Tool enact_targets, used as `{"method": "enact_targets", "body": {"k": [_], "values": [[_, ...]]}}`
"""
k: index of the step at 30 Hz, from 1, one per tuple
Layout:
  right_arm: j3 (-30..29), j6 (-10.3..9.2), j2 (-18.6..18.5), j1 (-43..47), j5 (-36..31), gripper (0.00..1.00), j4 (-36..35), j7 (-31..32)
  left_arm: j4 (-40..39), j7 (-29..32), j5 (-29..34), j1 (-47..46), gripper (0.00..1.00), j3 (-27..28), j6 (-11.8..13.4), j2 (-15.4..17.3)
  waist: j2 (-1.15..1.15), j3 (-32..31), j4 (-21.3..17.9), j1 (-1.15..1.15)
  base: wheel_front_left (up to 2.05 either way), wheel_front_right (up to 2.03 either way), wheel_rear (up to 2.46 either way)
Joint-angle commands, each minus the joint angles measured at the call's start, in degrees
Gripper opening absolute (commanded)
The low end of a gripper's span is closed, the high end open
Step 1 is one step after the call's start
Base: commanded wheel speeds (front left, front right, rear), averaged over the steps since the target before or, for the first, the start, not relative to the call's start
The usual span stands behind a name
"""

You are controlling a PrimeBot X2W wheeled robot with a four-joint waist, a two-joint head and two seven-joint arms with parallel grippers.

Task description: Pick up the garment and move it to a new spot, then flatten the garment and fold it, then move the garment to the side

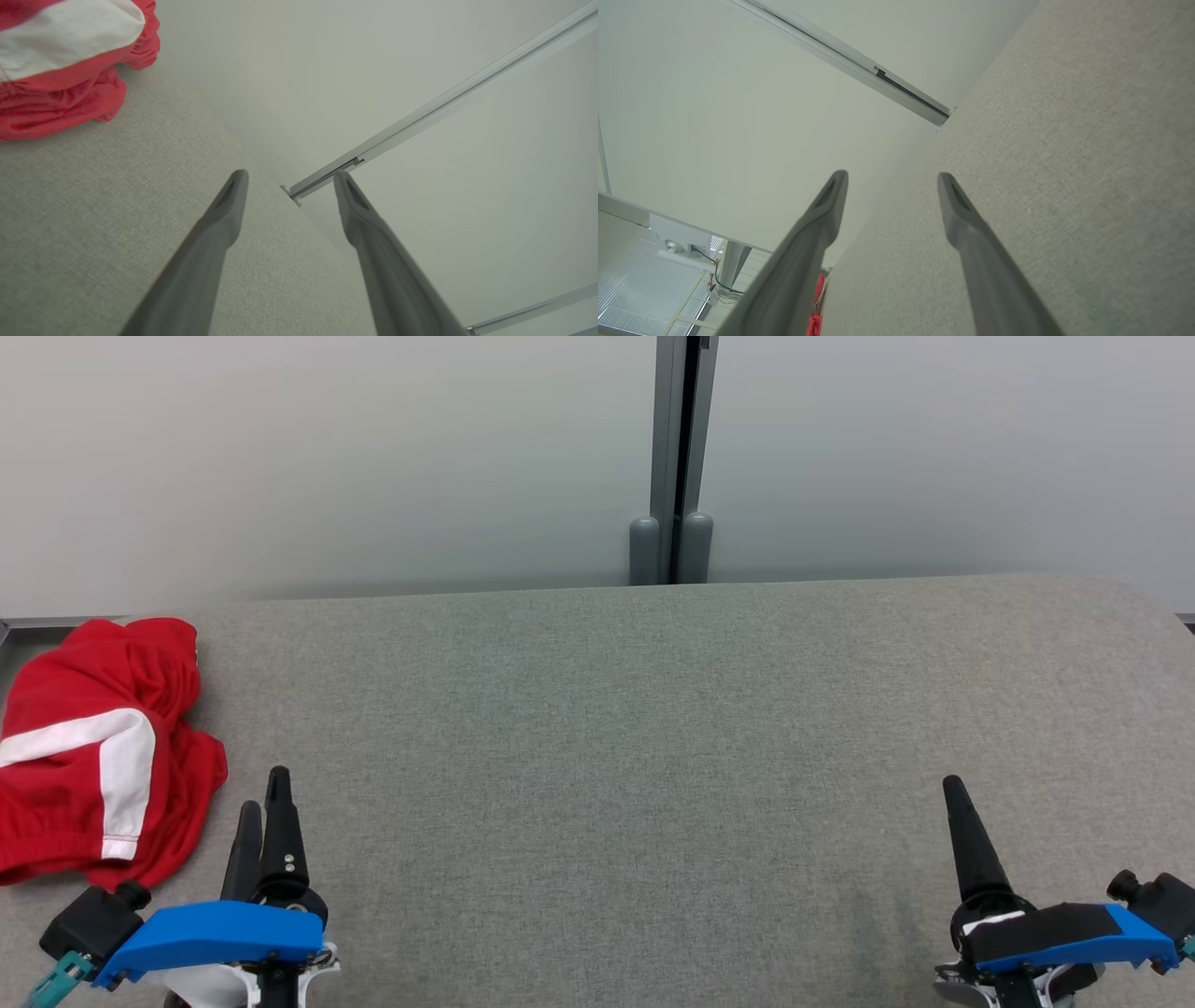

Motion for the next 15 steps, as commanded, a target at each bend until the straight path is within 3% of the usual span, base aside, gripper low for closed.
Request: {"method": "enact_targets", "body": {"k": [1,15], "values": [[0.52,0.09,-0.43,-0.26,-2.88,1.0,-0.84,-0.84,-0.62,-0.85,3.51,-1.45,1.0,-0.3,0.3,0.35,0.0,-0.03,0.1,0.0,0.0,0.0,0.0],[2.06,0.11,-0.52,0.04,-15.03,1.0,0.11,-3.48,0.51,-3.47,18.32,-1.44,1.0,-2.16,1.65,0.43,0.0,-0.37,0.52,0.0,0.0,0.0,0.0]]}}
